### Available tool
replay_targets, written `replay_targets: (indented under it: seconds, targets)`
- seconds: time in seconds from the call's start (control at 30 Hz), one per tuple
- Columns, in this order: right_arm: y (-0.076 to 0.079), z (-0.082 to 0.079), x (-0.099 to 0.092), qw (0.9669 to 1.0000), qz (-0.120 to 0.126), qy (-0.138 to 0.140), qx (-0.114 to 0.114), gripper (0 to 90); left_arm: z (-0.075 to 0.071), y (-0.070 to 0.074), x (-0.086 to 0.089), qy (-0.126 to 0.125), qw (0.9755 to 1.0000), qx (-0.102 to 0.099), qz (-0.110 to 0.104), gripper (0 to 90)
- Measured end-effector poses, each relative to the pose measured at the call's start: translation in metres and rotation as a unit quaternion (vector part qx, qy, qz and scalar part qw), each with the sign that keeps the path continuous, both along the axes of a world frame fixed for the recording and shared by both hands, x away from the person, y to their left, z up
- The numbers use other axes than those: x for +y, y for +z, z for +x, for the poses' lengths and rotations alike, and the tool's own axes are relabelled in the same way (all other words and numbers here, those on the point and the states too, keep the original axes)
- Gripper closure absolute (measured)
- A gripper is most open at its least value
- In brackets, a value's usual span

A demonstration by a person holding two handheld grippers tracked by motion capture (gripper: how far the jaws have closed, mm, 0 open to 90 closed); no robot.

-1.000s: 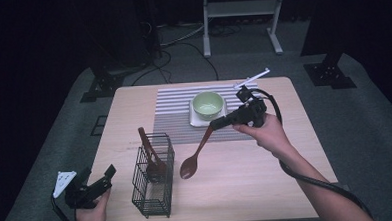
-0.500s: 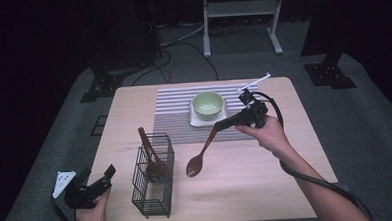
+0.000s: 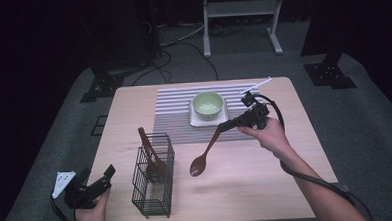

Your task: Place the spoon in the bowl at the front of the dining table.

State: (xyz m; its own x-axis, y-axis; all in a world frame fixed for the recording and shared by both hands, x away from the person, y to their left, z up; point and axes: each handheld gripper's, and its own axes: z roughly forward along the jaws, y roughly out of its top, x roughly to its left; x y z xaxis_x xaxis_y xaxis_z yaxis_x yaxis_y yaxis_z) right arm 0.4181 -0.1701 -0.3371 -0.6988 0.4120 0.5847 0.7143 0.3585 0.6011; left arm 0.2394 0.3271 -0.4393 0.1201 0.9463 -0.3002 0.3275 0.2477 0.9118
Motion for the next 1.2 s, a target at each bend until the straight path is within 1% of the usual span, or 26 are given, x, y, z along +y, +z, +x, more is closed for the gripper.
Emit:
replay_targets:
  seconds: [0.3, 0.5, 0.7, 0.87, 1.2]
  targets:
    - [-0.007, 0.007, -0.007, 0.9999, -0.002, -0.014, 0.007, 83.6, 0.000, 0.000, 0.001, 0.001, 1.0000, -0.001, 0.000, 1.4]
    - [-0.012, 0.015, -0.012, 0.9996, 0.000, -0.027, 0.013, 83.6, 0.000, 0.000, 0.001, 0.001, 1.0000, 0.000, -0.001, 1.4]
    - [-0.017, 0.023, -0.012, 0.9993, 0.000, -0.033, 0.017, 83.6, 0.000, -0.001, 0.002, 0.001, 1.0000, -0.001, -0.002, 1.4]
    - [-0.018, 0.028, -0.013, 0.9991, -0.004, -0.038, 0.018, 83.6, 0.000, -0.001, 0.002, 0.002, 1.0000, -0.001, -0.005, 1.4]
    - [-0.021, 0.042, -0.016, 0.9982, -0.001, -0.055, 0.023, 83.6, 0.000, -0.001, 0.003, 0.002, 1.0000, -0.001, -0.007, 1.4]
